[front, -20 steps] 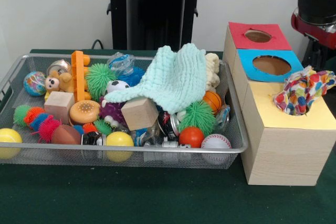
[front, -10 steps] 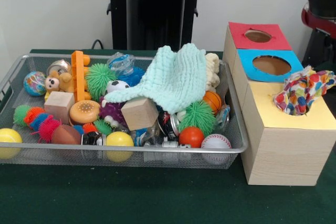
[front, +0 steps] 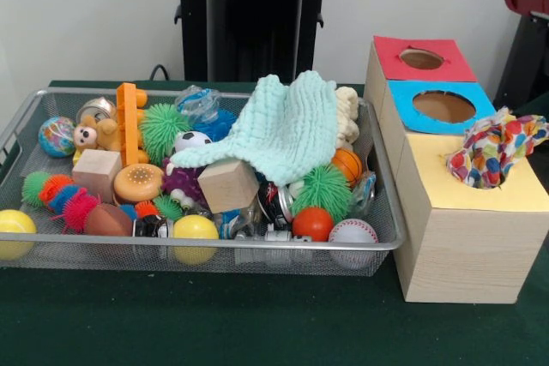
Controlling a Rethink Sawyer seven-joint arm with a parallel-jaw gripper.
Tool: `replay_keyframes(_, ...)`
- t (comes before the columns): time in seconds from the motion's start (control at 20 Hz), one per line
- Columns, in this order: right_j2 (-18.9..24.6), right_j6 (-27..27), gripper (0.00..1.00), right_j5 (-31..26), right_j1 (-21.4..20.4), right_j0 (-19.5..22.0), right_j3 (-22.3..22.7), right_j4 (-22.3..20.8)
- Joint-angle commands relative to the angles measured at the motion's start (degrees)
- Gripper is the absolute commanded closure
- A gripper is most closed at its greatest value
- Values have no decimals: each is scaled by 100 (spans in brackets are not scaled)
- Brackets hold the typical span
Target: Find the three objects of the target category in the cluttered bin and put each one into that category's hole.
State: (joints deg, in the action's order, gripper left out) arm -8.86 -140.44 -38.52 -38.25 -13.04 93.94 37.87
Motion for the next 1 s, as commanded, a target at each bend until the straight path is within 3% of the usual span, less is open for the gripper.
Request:
replay_keyframes(0.05, -218, -1078, 100, 254, 299, 116, -235, -309)
replay_keyframes(0.4, -336, -1118, 100, 495, 794, -62, -478, -306)
replay_keyframes(1.0, -318, -1098, 100, 735, 1178, -116, -728, -138)
